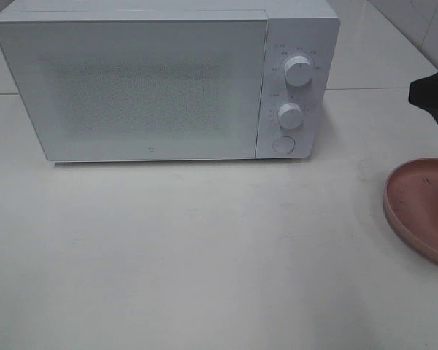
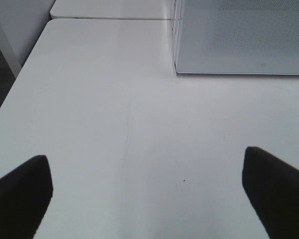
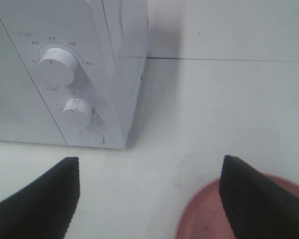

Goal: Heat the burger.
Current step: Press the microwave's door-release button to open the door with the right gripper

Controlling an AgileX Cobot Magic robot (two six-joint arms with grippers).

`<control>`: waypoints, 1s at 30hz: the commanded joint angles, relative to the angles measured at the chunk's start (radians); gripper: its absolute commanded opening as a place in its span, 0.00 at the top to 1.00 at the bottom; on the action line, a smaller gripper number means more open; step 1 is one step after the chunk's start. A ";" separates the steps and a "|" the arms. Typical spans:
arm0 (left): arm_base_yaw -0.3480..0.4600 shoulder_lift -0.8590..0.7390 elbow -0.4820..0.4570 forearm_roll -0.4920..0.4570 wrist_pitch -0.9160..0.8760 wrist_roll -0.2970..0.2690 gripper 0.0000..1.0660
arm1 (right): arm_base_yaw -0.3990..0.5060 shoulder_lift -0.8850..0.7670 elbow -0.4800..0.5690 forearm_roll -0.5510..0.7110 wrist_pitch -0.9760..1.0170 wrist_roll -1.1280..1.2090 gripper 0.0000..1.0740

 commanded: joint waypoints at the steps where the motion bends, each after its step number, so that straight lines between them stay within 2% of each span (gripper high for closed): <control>1: -0.004 -0.021 0.003 0.000 -0.014 -0.004 0.08 | -0.008 0.061 -0.001 -0.003 -0.133 0.000 0.30; 19: -0.004 -0.021 0.003 0.000 -0.014 -0.004 0.08 | -0.008 0.334 0.001 0.000 -0.536 0.013 0.30; 26: -0.004 -0.021 0.003 0.000 -0.014 -0.004 0.08 | -0.005 0.421 0.098 0.000 -0.834 0.017 0.30; 30: -0.004 -0.021 0.003 0.000 -0.014 -0.004 0.08 | -0.005 0.421 0.132 0.000 -0.889 0.018 0.30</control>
